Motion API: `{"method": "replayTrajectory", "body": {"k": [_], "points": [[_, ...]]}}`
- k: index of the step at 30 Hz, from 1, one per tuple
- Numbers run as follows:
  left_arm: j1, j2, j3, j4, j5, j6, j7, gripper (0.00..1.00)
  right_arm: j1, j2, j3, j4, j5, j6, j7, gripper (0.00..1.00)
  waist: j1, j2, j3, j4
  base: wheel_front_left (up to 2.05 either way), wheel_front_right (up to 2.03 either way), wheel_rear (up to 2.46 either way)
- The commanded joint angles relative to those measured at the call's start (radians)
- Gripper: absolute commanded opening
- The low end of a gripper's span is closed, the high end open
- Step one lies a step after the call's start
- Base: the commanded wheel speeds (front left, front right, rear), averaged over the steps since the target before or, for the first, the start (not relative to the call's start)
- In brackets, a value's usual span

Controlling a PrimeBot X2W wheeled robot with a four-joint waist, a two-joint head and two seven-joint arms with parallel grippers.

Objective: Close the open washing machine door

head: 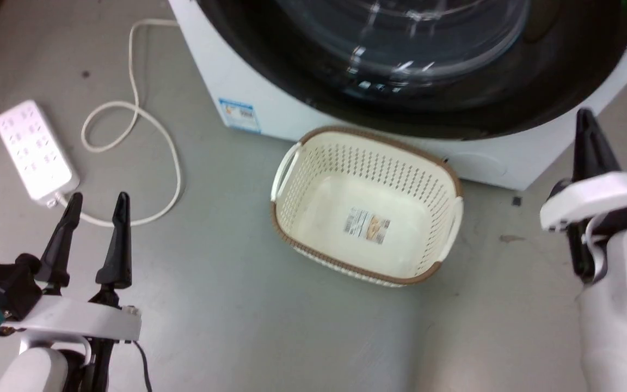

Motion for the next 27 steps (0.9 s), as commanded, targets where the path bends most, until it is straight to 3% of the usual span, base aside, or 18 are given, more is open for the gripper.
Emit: {"method": "replayTrajectory", "body": {"k": [1,13,27], "points": [[-0.017,-0.006,0.006,0.003,0.008,-0.009,-0.005,1.0,-0.028,0.0,-0.012,0.014,-0.011,0.001,-0.006,0.0,-0.0002,0.0,0.03,0.021,0.0,0.0,0.0],[-0.059,-0.059,0.071,0.039,0.055,-0.1,-0.005,1.0,-0.258,0.0,-0.186,0.142,-0.138,0.001,-0.032,0.0,-0.0002,0.0,0.122,0.05,0.0,0.0,0.0],[-0.081,-0.1,0.111,0.072,0.09,-0.158,-0.005,1.0,-0.365,0.0,-0.249,0.115,-0.175,0.001,-0.035,0.0,-0.0002,0.0,0.162,0.056,0.0,0.0,0.0]]}}
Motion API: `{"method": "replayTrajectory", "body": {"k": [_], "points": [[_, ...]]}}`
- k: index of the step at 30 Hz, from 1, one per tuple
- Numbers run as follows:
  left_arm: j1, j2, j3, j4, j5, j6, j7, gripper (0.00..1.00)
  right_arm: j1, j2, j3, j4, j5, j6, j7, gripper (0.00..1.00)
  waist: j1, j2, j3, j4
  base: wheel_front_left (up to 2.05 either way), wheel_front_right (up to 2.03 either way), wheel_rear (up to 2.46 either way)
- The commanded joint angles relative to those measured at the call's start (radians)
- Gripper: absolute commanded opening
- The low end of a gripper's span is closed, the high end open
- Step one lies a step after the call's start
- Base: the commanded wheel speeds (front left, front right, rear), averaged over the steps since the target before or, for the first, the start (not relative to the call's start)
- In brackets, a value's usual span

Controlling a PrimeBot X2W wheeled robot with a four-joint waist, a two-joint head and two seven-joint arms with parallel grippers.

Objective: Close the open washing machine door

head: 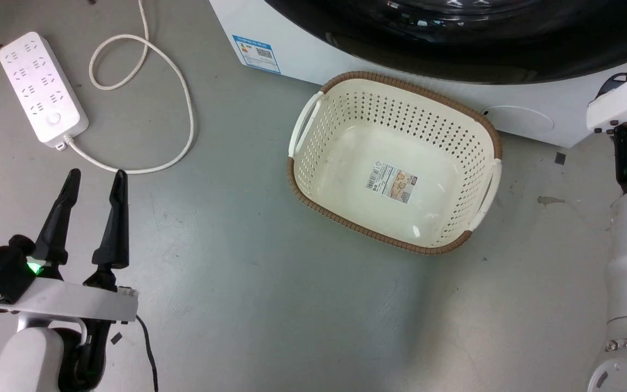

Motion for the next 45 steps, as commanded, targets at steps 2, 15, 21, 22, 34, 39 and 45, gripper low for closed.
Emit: {"method": "replayTrajectory", "body": {"k": [2,15,21,22,34,39,45], "points": [[-0.016,-0.01,0.007,0.008,0.01,-0.007,-0.005,1.0,-0.027,-0.016,-0.01,-0.025,0.001,-0.002,-0.009,0.0,0.0,0.0,-0.009,-0.003,0.0,0.0,0.0],[0.059,-0.038,0.033,0.036,0.058,0.014,-0.005,1.0,0.199,-0.016,0.125,-0.238,0.166,-0.002,-0.009,0.0,0.0,0.0,-0.23,-0.128,0.0,0.0,0.0],[0.103,-0.047,0.027,0.033,0.071,0.044,0.002,1.0,0.38,-0.016,0.177,-0.335,0.228,-0.002,-0.009,0.0,0.0,0.0,-0.326,-0.195,0.0,0.0,0.0],[0.11,-0.049,0.025,0.031,0.073,0.05,0.006,1.0,0.414,-0.016,0.187,-0.347,0.233,-0.002,-0.009,0.0,0.0,0.0,-0.34,-0.203,0.0,0.0,0.0],[0.189,-0.063,0.005,0.002,0.081,0.1,0.049,1.0,0.757,-0.016,0.302,-0.457,0.251,-0.002,0.004,0.0,0.0,0.0,-0.454,-0.25,0.0,0.0,0.0],[0.207,-0.063,-0.004,-0.007,0.078,0.11,0.075,1.0,0.872,-0.016,0.326,-0.516,0.268,-0.002,0.023,0.0,0.0,0.0,-0.463,-0.253,0.0,0.0,0.0],[0.211,-0.063,-0.021,-0.005,0.064,0.102,0.106,1.0,0.959,-0.016,0.353,-0.574,0.263,-0.002,0.052,0.0,0.0,0.0,-0.468,-0.253,0.0,0.0,0.0]]}}
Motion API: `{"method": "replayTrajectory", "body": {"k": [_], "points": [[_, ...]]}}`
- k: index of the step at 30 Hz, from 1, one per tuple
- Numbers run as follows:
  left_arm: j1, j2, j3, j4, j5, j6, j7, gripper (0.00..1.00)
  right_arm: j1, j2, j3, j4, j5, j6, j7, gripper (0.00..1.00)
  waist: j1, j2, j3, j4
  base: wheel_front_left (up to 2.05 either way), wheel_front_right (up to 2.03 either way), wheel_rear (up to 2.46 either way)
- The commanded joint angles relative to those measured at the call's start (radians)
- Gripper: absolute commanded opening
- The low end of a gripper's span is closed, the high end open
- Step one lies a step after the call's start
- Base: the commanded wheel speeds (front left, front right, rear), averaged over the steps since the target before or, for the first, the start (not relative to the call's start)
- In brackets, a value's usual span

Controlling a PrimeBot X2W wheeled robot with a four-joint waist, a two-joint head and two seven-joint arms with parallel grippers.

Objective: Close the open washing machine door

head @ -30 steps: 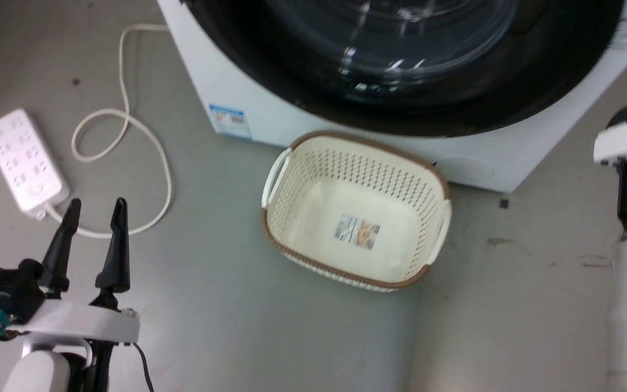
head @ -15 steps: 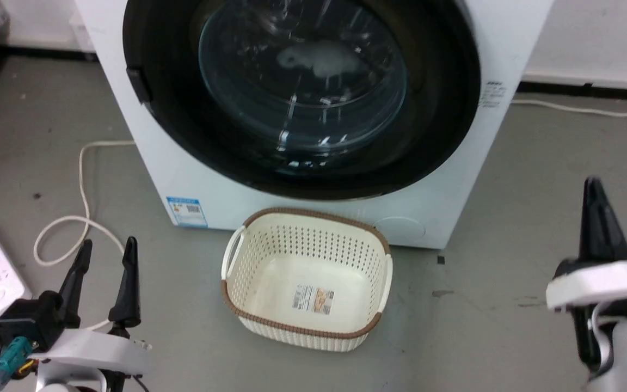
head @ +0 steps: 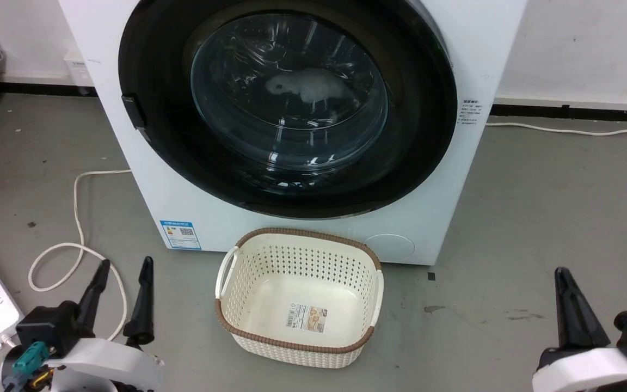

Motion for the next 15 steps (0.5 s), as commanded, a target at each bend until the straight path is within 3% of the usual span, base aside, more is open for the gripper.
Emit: {"method": "replayTrajectory", "body": {"k": [1,8,9,10,15], "points": [[0.013,-0.003,-0.005,-0.001,-0.003,-0.001,0.002,1.0,0.015,-0.004,0.002,-0.009,0.001,-0.001,0.003,0.0,0.0,0.0,-0.001,0.001,0.0,0.0,0.0],[0.009,0.001,-0.028,0.006,0.001,-0.008,0.015,1.0,0.065,-0.004,0.01,-0.053,-0.012,-0.001,0.038,0.0,0.0,0.0,-0.002,0.002,0.0,0.0,0.0],[0.009,0.002,-0.03,0.006,0.002,-0.008,0.016,1.0,0.069,-0.004,0.011,-0.056,-0.012,-0.001,0.042,0.31,0.0,0.0,-0.002,0.001,0.0,0.0,0.0],[0.009,0.003,-0.032,0.006,0.004,-0.008,0.016,1.0,0.073,-0.004,0.014,-0.058,-0.014,-0.001,0.049,0.98,0.0,0.0,-0.002,0.001,0.0,0.0,0.0],[0.007,0.009,-0.041,0.004,0.011,-0.008,0.014,1.0,0.084,-0.004,0.015,-0.074,-0.015,-0.001,0.057,1.0,0.0,0.0,0.0,0.002,0.0,0.0,0.0]]}}
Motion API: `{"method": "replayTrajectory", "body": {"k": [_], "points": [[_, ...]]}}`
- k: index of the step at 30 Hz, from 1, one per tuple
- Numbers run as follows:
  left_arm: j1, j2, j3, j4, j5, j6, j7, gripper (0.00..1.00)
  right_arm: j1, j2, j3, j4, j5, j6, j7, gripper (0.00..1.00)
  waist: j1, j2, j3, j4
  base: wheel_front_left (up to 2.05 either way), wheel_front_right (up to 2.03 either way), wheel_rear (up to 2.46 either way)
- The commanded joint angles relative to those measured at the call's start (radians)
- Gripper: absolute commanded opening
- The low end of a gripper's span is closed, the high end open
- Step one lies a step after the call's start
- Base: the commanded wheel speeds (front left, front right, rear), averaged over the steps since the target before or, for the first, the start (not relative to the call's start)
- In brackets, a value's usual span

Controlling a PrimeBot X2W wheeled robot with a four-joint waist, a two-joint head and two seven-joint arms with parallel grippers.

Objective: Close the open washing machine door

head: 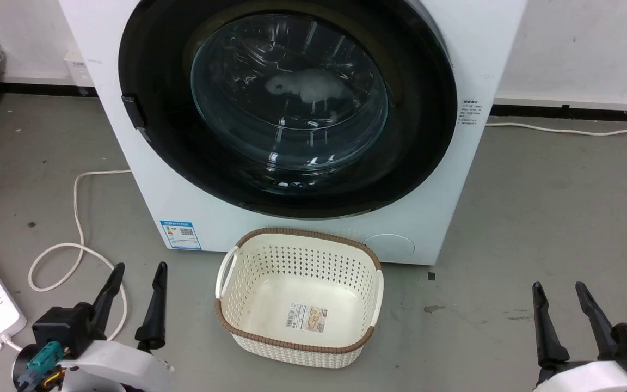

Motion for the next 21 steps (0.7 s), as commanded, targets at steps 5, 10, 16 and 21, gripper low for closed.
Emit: {"method": "replayTrajectory", "body": {"k": [5,10,16,21], "points": [[0.004,0.008,-0.012,-0.002,0.015,0.0,-0.001,1.0,0.021,-0.004,0.003,-0.01,0.001,-0.001,0.006,1.0,0.0,0.0,0.0,0.002,0.0,0.0,0.0],[-0.003,0.002,-0.017,-0.001,0.018,0.008,-0.008,1.0,0.023,-0.004,0.007,-0.01,0.007,-0.001,0.004,1.0,0.0,0.0,-0.002,0.006,0.0,0.0,0.0],[-0.012,-0.004,-0.019,0.005,0.012,0.014,-0.014,1.0,0.022,-0.004,0.015,-0.007,0.012,-0.001,0.003,1.0,0.0,0.0,-0.001,0.005,0.0,0.0,0.0],[-0.017,-0.006,-0.021,0.01,0.006,0.014,-0.017,1.0,0.018,-0.004,0.019,-0.003,0.015,-0.001,0.0,1.0,0.0,0.0,0.0,0.004,0.0,0.0,0.0]]}}
